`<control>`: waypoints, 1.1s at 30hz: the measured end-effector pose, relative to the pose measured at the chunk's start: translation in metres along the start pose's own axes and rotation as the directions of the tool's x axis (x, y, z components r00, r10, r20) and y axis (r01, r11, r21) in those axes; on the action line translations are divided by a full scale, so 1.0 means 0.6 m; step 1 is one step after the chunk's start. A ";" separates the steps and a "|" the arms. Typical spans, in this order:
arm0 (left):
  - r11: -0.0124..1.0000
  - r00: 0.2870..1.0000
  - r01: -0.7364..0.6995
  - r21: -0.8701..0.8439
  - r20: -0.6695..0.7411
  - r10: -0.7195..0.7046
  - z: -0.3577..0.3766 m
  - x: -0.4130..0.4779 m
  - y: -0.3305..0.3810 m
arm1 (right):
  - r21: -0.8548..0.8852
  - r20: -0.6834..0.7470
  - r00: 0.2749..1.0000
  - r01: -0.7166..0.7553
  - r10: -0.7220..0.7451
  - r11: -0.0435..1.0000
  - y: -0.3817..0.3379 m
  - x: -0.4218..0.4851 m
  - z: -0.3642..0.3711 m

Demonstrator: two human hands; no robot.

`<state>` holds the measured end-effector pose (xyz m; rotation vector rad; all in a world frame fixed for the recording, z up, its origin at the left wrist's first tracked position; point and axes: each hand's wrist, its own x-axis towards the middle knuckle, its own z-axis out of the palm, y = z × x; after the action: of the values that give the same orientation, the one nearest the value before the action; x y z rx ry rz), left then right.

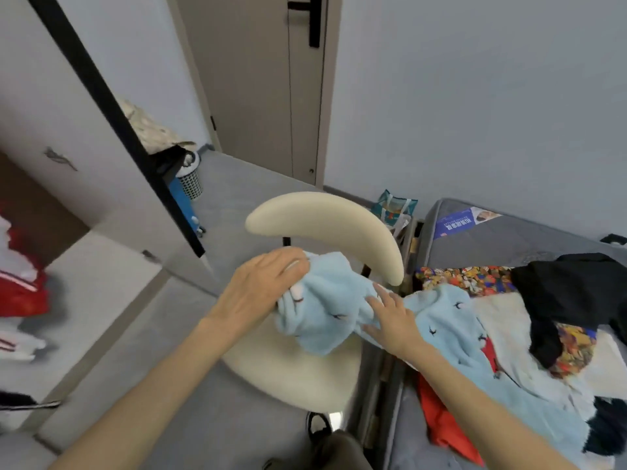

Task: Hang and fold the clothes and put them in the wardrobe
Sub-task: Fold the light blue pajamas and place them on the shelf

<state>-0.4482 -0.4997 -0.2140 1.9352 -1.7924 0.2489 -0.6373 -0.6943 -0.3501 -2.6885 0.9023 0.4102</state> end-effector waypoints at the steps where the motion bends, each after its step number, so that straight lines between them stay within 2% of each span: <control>1: 0.999 1.000 0.008 0.048 -0.016 -0.007 -0.017 -0.019 -0.005 | -0.008 0.048 0.998 0.039 -0.039 0.999 -0.027 0.009 0.016; 3: 0.984 0.999 0.027 0.177 -0.043 -0.020 -0.043 -0.057 -0.015 | 0.071 0.085 0.994 0.065 -0.071 0.995 -0.081 0.020 0.028; 4: 0.975 0.997 0.057 0.213 -0.054 -0.046 -0.056 -0.076 -0.021 | 0.133 0.032 0.998 0.049 -0.053 0.990 -0.104 0.022 0.025; 7: 0.960 0.977 0.215 0.181 -0.032 -0.213 -0.086 -0.131 -0.040 | 0.274 -0.251 0.968 0.082 -0.011 0.958 -0.153 0.025 -0.027; 9: 0.931 0.943 0.292 0.218 0.097 -0.318 -0.099 -0.155 -0.047 | 0.285 -0.404 0.912 0.203 -0.074 0.937 -0.185 0.028 -0.086; 11: 0.875 0.863 0.375 0.307 0.228 -0.450 -0.100 -0.174 -0.052 | 0.340 -0.503 0.849 0.367 -0.162 0.866 -0.226 0.028 -0.153; 12: 0.832 0.794 0.434 0.346 0.290 -0.535 -0.099 -0.182 -0.055 | 0.394 -0.527 0.827 0.439 -0.193 0.807 -0.249 0.024 -0.184; 14: 0.730 0.636 0.626 0.272 0.364 -0.681 -0.107 -0.184 -0.058 | 0.451 -0.571 0.779 0.562 -0.260 0.694 -0.289 0.012 -0.237; 15: 0.693 0.613 0.698 0.180 0.350 -0.708 -0.112 -0.179 -0.060 | 0.446 -0.580 0.756 0.607 -0.303 0.658 -0.308 0.005 -0.258; 17: 0.677 0.651 0.735 0.016 0.260 -0.713 -0.125 -0.156 -0.060 | 0.405 -0.552 0.716 0.678 -0.427 0.613 -0.342 -0.011 -0.283; 19: 0.676 0.686 0.725 -0.135 0.235 -0.688 -0.133 -0.123 -0.058 | 0.376 -0.528 0.665 0.740 -0.528 0.557 -0.368 -0.027 -0.290; 22: 0.646 0.679 0.735 -0.207 0.227 -0.699 -0.130 -0.089 -0.060 | 0.387 -0.550 0.621 0.782 -0.559 0.489 -0.385 -0.042 -0.289; 25: 0.659 0.695 0.705 -0.262 0.067 -0.716 -0.133 -0.092 -0.068 | 0.321 -0.540 0.603 0.792 -0.587 0.519 -0.373 -0.032 -0.287; 29: 0.715 0.726 0.667 -0.210 -0.034 -0.687 -0.154 -0.114 -0.068 | 0.332 -0.334 0.711 0.703 -0.619 0.629 -0.338 0.003 -0.244; 33: 0.684 0.702 0.686 -0.248 -0.021 -0.712 -0.167 -0.129 -0.072 | 0.375 -0.052 0.827 0.536 -0.560 0.756 -0.330 0.022 -0.164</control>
<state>-0.3966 -0.3835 -0.1716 2.2191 -0.8358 -0.1060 -0.4872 -0.5834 -0.2309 -2.4033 0.1104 0.1622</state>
